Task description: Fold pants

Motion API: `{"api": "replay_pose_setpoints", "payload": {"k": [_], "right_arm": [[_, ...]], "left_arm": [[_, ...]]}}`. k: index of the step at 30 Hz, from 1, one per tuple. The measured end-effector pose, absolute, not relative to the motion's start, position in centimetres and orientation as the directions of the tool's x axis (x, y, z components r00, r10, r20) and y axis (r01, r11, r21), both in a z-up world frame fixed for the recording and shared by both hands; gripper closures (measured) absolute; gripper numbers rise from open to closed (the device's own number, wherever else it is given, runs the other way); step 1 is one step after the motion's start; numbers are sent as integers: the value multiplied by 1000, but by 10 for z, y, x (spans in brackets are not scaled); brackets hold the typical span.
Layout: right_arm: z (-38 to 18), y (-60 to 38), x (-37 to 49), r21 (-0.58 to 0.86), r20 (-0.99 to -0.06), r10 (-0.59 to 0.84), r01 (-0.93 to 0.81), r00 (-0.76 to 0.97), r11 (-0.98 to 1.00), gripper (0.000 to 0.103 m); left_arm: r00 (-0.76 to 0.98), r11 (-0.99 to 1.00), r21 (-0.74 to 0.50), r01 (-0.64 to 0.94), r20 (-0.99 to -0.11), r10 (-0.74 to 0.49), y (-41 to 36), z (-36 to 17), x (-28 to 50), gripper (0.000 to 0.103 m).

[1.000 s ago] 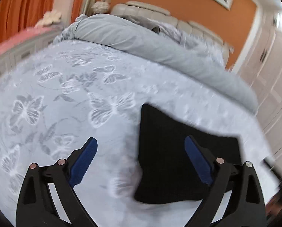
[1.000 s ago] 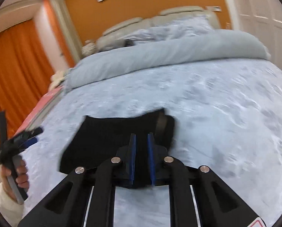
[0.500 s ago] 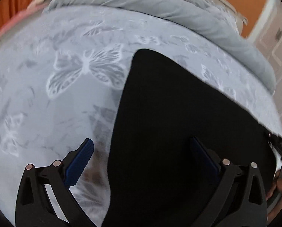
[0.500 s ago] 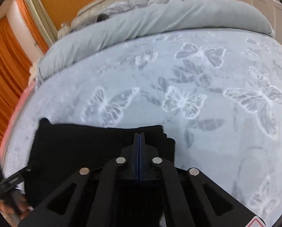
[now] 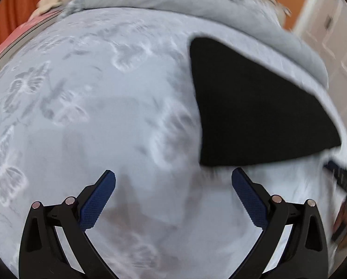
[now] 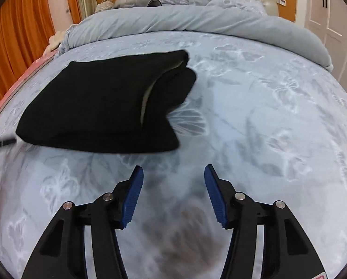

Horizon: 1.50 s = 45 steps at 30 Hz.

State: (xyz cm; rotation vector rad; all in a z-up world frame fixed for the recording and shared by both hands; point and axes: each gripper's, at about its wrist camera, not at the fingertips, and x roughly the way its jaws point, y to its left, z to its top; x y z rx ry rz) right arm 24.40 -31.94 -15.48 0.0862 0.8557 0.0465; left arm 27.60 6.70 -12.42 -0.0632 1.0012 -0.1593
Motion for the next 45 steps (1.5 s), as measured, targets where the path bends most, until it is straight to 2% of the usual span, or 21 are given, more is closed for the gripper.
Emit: {"api": "replay_pose_setpoints", "payload": {"k": [3, 5, 6, 9, 11, 14, 16, 17, 18, 19, 21, 22, 26, 28, 30, 32, 36, 39, 41, 42, 45], "right_arm": [[-159, -320, 262, 125, -743, 89, 8, 663, 992, 51], [-160, -323, 279, 207, -736, 161, -8, 658, 978, 80], [-158, -327, 283, 269, -726, 202, 1, 658, 963, 89], [-142, -335, 266, 419, -691, 295, 33, 661, 907, 93], [-136, -340, 249, 458, -680, 325, 35, 657, 888, 94], [-165, -352, 243, 422, -748, 281, 105, 601, 901, 100], [-178, -369, 236, 531, -701, 353, 123, 620, 839, 101], [-174, -375, 233, 544, -709, 356, 152, 609, 825, 99], [-160, -379, 225, 516, -719, 303, 190, 625, 835, 87], [-143, -379, 215, 485, -695, 255, 177, 672, 856, 87], [-112, -367, 207, 431, -652, 222, 113, 725, 895, 87], [-98, -355, 209, 418, -634, 232, 74, 738, 906, 87], [-88, -292, 246, 317, -655, 276, -76, 703, 945, 88], [-111, -277, 276, 200, -730, 193, -65, 656, 978, 103], [-137, -297, 294, 232, -748, 188, -15, 636, 973, 103], [-138, -324, 298, 395, -709, 258, 67, 657, 916, 103], [-95, -283, 280, 274, -674, 215, -32, 706, 961, 103], [-122, -281, 295, 98, -769, 49, 41, 637, 994, 103], [-125, -299, 285, 255, -745, 131, 98, 654, 962, 103], [-120, -299, 281, 259, -755, 126, 116, 644, 959, 103], [-83, -280, 251, 109, -723, -11, 129, 691, 986, 93]], "left_arm": [[564, 992, -23, 127, -820, -91, 41, -138, 283, 5], [586, 988, 29, 149, -807, -65, 26, -139, 296, 9], [588, 989, 13, 150, -805, -79, 24, -136, 303, 29], [534, 977, -139, 163, -820, -205, 29, -122, 319, 70], [519, 973, -154, 172, -825, -223, 30, -115, 311, 75], [509, 978, -139, 159, -837, -201, 35, -134, 300, 72], [544, 977, -126, 172, -815, -201, 37, -133, 293, 70], [540, 980, -98, 174, -823, -178, 37, -128, 288, 64], [540, 982, -93, 162, -825, -167, 41, -118, 280, 52], [550, 981, -109, 159, -815, -180, 45, -111, 275, 45], [612, 977, -154, 150, -761, -214, 56, -87, 260, 15], [653, 978, -162, 130, -729, -208, 59, -72, 256, 12], [654, 980, -153, 126, -730, -198, 41, -63, 281, 11], [628, 985, -114, 133, -759, -172, 27, -76, 300, 11], [587, 993, -23, 117, -805, -87, 15, -105, 319, 10], [558, 990, -79, 115, -820, -130, 19, -121, 326, 9], [559, 985, -153, 75, -812, -169, 29, -118, 322, 10], [571, 991, -113, 74, -810, -135, 26, -114, 317, 10], [586, 992, -98, 79, -800, -125, 25, -102, 303, 11], [598, 992, -86, 88, -792, -122, 25, -95, 296, 11], [644, 994, -32, 104, -759, -92, 21, -71, 263, 11]]}}
